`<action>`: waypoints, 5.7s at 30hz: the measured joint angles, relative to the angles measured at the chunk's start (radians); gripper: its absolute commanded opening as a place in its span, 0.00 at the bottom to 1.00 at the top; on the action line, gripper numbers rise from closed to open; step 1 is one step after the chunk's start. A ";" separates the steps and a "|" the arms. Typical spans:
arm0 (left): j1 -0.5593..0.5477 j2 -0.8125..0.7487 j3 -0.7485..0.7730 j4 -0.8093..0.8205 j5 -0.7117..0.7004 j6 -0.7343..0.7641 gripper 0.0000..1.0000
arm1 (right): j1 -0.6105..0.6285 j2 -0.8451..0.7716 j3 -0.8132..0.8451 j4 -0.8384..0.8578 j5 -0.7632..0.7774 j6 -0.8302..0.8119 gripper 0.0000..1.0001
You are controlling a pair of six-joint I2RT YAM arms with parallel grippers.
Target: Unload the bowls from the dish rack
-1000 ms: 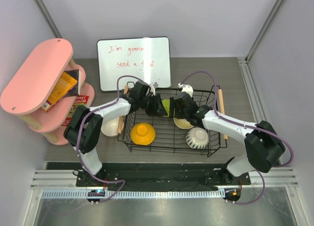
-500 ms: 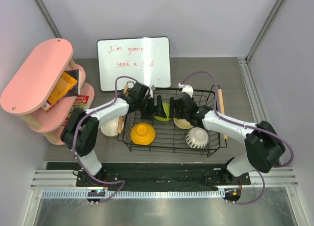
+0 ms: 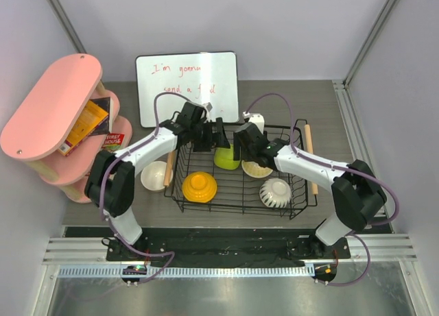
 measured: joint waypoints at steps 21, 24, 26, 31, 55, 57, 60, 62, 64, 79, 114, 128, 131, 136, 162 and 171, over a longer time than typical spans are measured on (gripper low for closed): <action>0.010 0.123 -0.098 0.204 0.045 0.018 0.84 | 0.002 0.029 0.016 0.006 0.023 -0.012 0.67; 0.014 0.120 -0.123 0.263 0.071 0.008 0.83 | 0.002 0.034 0.016 0.010 0.023 -0.015 0.64; 0.018 0.121 -0.125 0.276 0.085 -0.004 0.82 | 0.001 0.039 0.016 0.016 0.023 -0.016 0.64; 0.028 0.121 -0.125 0.278 0.111 -0.007 0.80 | 0.001 0.042 0.016 0.029 0.023 -0.018 0.63; -0.004 0.154 -0.106 0.333 0.298 -0.015 0.77 | -0.005 0.038 -0.014 0.065 0.039 -0.011 0.63; -0.003 0.156 -0.106 0.338 0.302 -0.014 0.77 | -0.005 0.038 -0.014 0.064 0.039 -0.011 0.63; -0.003 0.156 -0.106 0.338 0.302 -0.013 0.72 | -0.005 0.038 -0.014 0.064 0.039 -0.011 0.64; -0.004 0.156 -0.106 0.338 0.302 -0.013 0.62 | -0.005 0.038 -0.014 0.064 0.039 -0.011 0.64; -0.005 0.155 -0.106 0.335 0.291 -0.010 0.54 | -0.005 0.031 -0.015 0.064 0.038 -0.005 0.65; -0.092 0.067 -0.107 0.152 0.282 -0.005 0.00 | 0.023 -0.190 -0.069 -0.087 -0.069 0.057 0.71; 0.040 -0.407 0.419 -0.731 -0.663 0.244 0.00 | 0.012 -0.343 -0.077 -0.231 0.000 0.062 0.72; 0.321 -0.033 0.349 -0.676 -0.633 0.257 0.00 | 0.005 -0.344 -0.129 -0.222 0.000 0.062 0.72; 0.321 0.042 0.374 -0.673 -0.617 0.258 0.00 | 0.000 -0.344 -0.141 -0.218 -0.004 0.061 0.72; 0.323 0.162 0.445 -0.661 -0.599 0.259 0.00 | -0.007 -0.344 -0.152 -0.205 -0.013 0.061 0.72; 0.346 0.354 0.281 -0.578 -0.552 0.235 0.11 | -0.016 -0.326 -0.176 -0.151 -0.072 0.066 0.72; 0.347 0.330 0.237 -0.550 -0.549 0.232 0.66 | -0.016 -0.326 -0.176 -0.146 -0.076 0.066 0.72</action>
